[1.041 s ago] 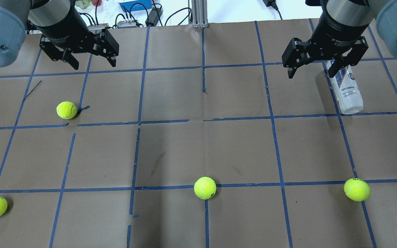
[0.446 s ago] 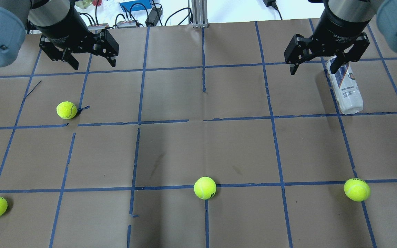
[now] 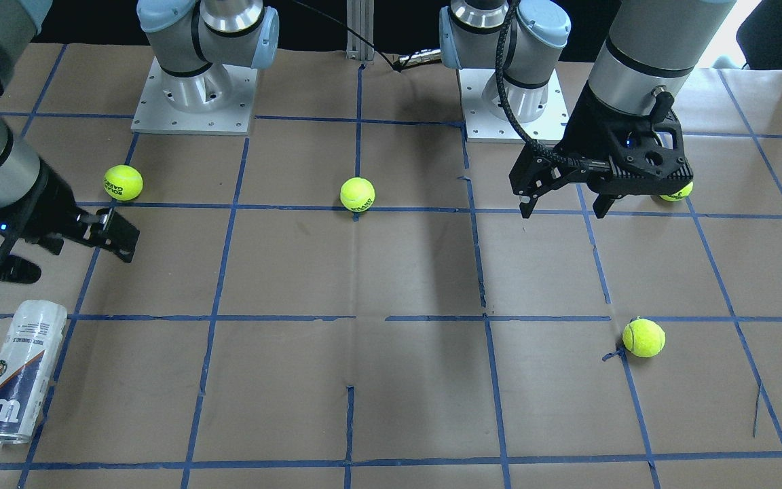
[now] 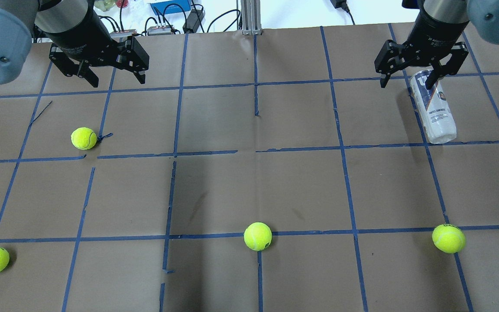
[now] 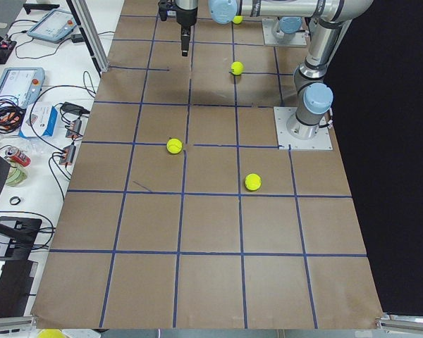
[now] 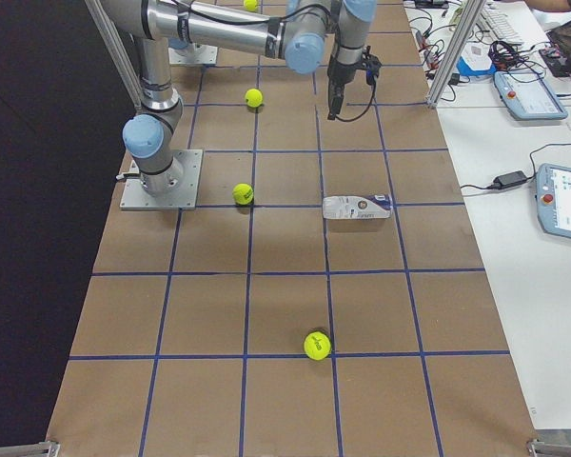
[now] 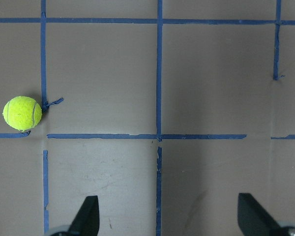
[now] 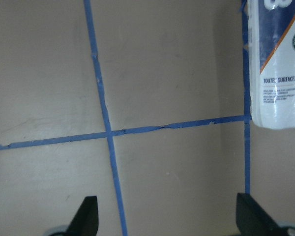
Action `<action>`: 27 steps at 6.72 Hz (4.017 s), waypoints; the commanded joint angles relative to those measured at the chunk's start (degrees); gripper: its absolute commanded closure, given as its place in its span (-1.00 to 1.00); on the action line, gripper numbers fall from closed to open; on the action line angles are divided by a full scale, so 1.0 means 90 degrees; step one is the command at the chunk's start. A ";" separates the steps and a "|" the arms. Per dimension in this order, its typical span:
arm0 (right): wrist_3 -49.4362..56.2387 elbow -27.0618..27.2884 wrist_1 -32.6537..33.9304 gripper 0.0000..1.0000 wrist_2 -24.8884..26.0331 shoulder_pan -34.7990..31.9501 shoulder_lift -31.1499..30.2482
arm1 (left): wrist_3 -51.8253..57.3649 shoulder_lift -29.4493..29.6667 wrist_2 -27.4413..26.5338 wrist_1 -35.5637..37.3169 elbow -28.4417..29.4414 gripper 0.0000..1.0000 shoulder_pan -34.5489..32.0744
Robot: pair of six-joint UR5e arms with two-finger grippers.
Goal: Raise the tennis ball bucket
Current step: 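Lower the right gripper onto the Wilson tennis ball can and grasp it, then carry the can with the right gripper toward the table center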
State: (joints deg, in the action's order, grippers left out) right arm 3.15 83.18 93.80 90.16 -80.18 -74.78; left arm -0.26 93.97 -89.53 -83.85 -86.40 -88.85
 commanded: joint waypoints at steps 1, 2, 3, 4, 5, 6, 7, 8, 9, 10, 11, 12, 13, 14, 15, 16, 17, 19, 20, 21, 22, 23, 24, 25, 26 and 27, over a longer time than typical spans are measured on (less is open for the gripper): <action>0.0487 -0.0384 0.0738 -1.00 0.0041 0.0662 0.1272 | 0.0000 -0.0002 0.0007 0.0000 0.0000 -1.00 0.0009; 0.1022 -0.0356 0.1330 -1.00 0.0060 0.0821 0.1509 | 0.0000 -0.0002 0.0007 0.0000 0.0000 -1.00 0.0000; 0.1259 -0.0336 0.1587 -1.00 0.0302 0.0997 0.1744 | 0.0000 -0.0002 -0.0003 0.0000 0.0000 -1.00 0.0009; 0.1571 -0.0317 0.2015 -1.00 0.0314 0.1085 0.1959 | 0.0000 0.0008 0.0007 0.0000 0.0000 -1.00 0.0009; 0.1622 -0.0307 0.2290 -1.00 0.0324 0.1125 0.2241 | 0.0000 -0.0002 0.0007 0.0000 0.0000 -1.00 0.0009; 0.1816 -0.0288 0.2496 -1.00 0.0324 0.1222 0.2457 | 0.0000 -0.0002 0.0007 0.0000 0.0000 -1.00 0.0009; 0.1838 -0.0268 0.2488 -1.00 0.0286 0.1281 0.2507 | 0.0000 -0.0002 0.0007 0.0000 0.0000 -1.00 0.0009; 0.1848 -0.0171 0.2498 -1.00 0.0314 0.1282 0.2508 | 0.0000 -0.0002 0.0007 0.0000 0.0000 -1.00 0.0009; 0.1857 -0.0132 0.2730 -0.83 0.0257 0.1282 0.2508 | 0.0000 0.0008 0.0007 0.0000 0.0000 -1.00 0.0009; 0.1857 -0.0131 0.2732 -0.14 0.0266 0.1282 0.2508 | 0.0000 0.0008 0.0007 0.0000 0.0000 -1.00 0.0009; 0.1877 -0.0131 0.2664 0.18 0.0324 0.1282 0.2488 | 0.0000 -0.0002 -0.0003 0.0000 0.0000 -1.00 0.0009; 0.2003 -0.0170 0.2625 0.22 0.0315 0.1291 0.2430 | 0.0000 -0.0002 -0.0003 0.0000 0.0000 -1.00 0.0009; 0.2004 -0.0228 0.2567 0.22 0.0247 0.1282 0.2285 | 0.0000 -0.0002 -0.0003 0.0000 0.0000 -1.00 0.0009; 0.2023 -0.0200 0.2353 0.22 0.0082 0.1098 0.1868 | 0.0000 -0.0002 -0.0003 0.0000 0.0000 -1.00 0.0009; 0.2400 -0.0180 0.2100 0.22 -0.0664 0.0642 0.1544 | 0.0000 -0.0002 0.0007 0.0000 0.0000 -1.00 0.0009; 0.2868 -0.0170 0.2194 0.23 -0.0981 -0.0020 0.1473 | 0.0000 0.0008 -0.0003 0.0000 0.0000 -1.00 0.0009; 0.2883 -0.0161 0.2243 0.22 -0.0975 -0.0868 0.1521 | 0.0000 -0.0002 -0.0003 0.0000 0.0000 -1.00 0.0009; 0.2990 -0.0064 0.3420 0.25 -0.0897 -0.2548 0.1871 | 0.0000 -0.0002 -0.0003 0.0000 0.0000 -1.00 0.0009; 0.3251 -0.0005 0.3948 0.25 -0.0896 -0.2952 0.1931 | 0.0000 0.0008 0.0007 0.0000 0.0000 -1.00 0.0009; 0.3728 0.0044 0.3982 0.25 -0.0896 -0.3237 0.1980 | 0.0000 -0.0002 0.0007 0.0000 0.0000 -1.00 0.0009; 0.4380 0.0103 0.4001 0.25 -0.0858 -0.3443 0.2009 | 0.0000 -0.0002 0.0007 0.0000 0.0000 -1.00 0.0009; 0.4657 0.0123 0.4021 0.22 -0.0838 -0.3551 0.2019 | 0.0000 -0.0002 0.0007 0.0000 0.0000 -1.00 0.0009; 0.5269 0.0123 0.4205 0.20 -0.0741 -0.3697 0.2097 | 0.0000 -0.0002 0.0007 0.0000 0.0000 -1.00 0.0009; 0.5594 0.0123 0.4274 0.13 -0.0731 -0.3863 0.2146 | 0.0000 -0.0002 0.0007 0.0010 0.0000 -1.00 0.0009; 0.6178 0.0132 0.4275 0.14 -0.0556 -0.3971 0.2185 | 0.0010 0.0008 -0.0003 0.0010 0.0000 -1.00 0.0009; 0.6290 0.0210 0.4275 0.13 -0.0535 -0.3992 0.2215 | 0.0010 -0.0002 -0.0158 0.0000 0.0000 -1.00 0.0009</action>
State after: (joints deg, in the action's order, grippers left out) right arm 56.88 84.51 132.15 84.68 -115.46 -55.22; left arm -0.21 93.99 -89.88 -83.79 -86.40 -88.77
